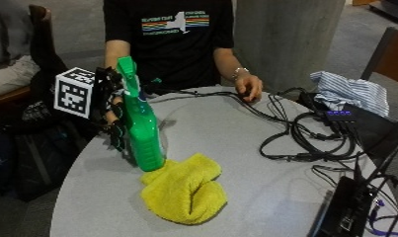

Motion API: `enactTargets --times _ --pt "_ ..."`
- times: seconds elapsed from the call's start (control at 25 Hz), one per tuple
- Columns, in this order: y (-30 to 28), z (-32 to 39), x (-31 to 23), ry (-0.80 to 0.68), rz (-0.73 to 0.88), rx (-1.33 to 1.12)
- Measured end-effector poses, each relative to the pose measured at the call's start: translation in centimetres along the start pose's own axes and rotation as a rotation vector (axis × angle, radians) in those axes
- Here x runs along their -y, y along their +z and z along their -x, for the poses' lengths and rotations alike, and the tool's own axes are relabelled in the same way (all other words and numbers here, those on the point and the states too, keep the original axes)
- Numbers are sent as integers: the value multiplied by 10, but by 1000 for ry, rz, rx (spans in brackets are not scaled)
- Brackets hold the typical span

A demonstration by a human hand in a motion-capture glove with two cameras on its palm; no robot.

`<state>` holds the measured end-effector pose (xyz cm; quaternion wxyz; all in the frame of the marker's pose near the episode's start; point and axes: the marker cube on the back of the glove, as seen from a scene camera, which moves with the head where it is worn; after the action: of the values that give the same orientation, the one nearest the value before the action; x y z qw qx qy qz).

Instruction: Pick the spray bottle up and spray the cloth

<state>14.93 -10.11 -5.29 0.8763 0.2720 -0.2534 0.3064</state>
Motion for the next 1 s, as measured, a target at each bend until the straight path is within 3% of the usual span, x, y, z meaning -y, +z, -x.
enactTargets --times 0.52,1.0 --pt "17 -1 19 87 9 72" --pt "13 3 27 54 3 22"
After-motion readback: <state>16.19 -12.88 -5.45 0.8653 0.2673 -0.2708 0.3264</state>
